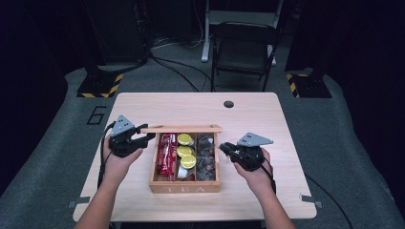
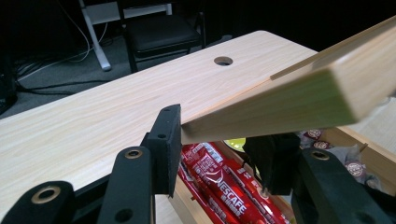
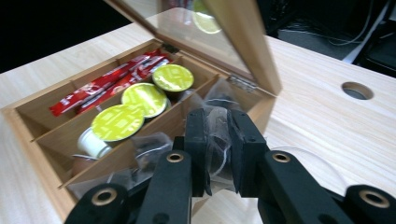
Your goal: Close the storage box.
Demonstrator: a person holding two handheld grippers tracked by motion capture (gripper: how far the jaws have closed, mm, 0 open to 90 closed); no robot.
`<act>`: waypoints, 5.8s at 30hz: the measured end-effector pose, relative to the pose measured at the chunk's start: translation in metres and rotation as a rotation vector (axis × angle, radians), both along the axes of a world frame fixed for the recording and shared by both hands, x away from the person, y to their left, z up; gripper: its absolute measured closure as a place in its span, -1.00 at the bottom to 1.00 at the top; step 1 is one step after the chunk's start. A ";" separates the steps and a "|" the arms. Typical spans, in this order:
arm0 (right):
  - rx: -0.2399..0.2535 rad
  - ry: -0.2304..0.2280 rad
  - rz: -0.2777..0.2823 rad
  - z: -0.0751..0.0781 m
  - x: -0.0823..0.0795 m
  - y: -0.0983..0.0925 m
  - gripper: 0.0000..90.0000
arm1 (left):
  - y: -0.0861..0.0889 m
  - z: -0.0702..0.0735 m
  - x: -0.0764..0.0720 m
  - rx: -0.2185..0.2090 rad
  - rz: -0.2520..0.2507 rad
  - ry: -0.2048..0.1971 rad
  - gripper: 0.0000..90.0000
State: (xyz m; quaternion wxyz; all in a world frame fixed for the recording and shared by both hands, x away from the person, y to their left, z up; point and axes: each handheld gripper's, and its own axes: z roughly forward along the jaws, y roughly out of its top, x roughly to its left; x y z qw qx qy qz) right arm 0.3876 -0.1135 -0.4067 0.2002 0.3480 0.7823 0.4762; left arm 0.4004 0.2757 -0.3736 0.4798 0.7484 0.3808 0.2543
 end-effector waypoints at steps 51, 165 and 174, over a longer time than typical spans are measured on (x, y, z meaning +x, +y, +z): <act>-0.070 0.061 -0.139 -0.027 0.036 -0.022 0.70 | 0.001 0.002 -0.010 0.006 -0.006 0.000 0.28; -0.117 -0.105 0.071 0.031 -0.014 0.027 0.19 | 0.002 -0.003 -0.047 0.067 -0.056 0.008 0.20; -0.121 -0.091 0.076 0.024 -0.021 0.025 0.18 | 0.003 -0.012 -0.054 0.073 -0.064 0.010 0.19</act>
